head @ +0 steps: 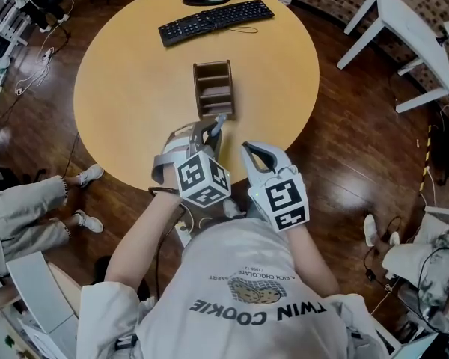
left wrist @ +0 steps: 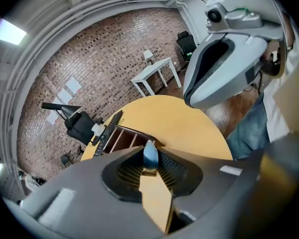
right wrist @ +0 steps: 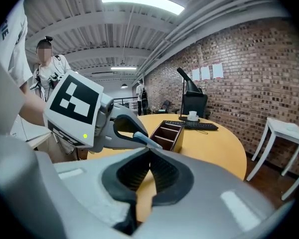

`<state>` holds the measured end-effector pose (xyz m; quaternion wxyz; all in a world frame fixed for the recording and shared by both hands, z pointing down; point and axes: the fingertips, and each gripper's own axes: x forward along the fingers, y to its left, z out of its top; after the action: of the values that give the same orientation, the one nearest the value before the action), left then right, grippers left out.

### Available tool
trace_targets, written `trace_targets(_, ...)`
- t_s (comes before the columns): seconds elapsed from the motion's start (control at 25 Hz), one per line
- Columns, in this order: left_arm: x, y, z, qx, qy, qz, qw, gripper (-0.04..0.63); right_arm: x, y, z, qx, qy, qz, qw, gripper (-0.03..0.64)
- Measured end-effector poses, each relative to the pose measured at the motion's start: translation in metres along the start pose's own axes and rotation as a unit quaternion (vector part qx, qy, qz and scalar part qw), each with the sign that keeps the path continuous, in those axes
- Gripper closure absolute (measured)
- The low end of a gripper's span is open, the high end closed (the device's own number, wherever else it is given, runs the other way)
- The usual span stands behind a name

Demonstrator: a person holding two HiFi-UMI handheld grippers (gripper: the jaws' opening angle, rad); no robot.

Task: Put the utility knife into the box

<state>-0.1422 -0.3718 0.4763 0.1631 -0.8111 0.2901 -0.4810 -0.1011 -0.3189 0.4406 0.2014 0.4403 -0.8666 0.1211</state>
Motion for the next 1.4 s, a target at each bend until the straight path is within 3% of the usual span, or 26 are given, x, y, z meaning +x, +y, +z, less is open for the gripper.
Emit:
trace_targets(0.24,0.029,0.006,0.0,0.046,0.027,-0.016,0.9984,0.518,0.006,-0.022,-0.003,0.01,0.003,-0.005,1.0,0.615)
trace_targets(0.72,0.063,-0.001,-0.002,0.092,0.074,-0.056,0.9914,0.518,0.019,-0.048,0.002,0.009,0.004,0.007,1.0,0.615)
trace_targets(0.92,0.076,0.004,-0.011,0.123,0.097,-0.04,0.9868,0.518,0.022,-0.055,-0.001,0.012,0.01,0.01,1.0,0.615)
trace_targets(1.4,0.091,-0.002,-0.014,0.143,0.106,-0.041,0.9832,0.518,0.024,-0.057,-0.007,0.017,0.017,0.014,1.0,0.615)
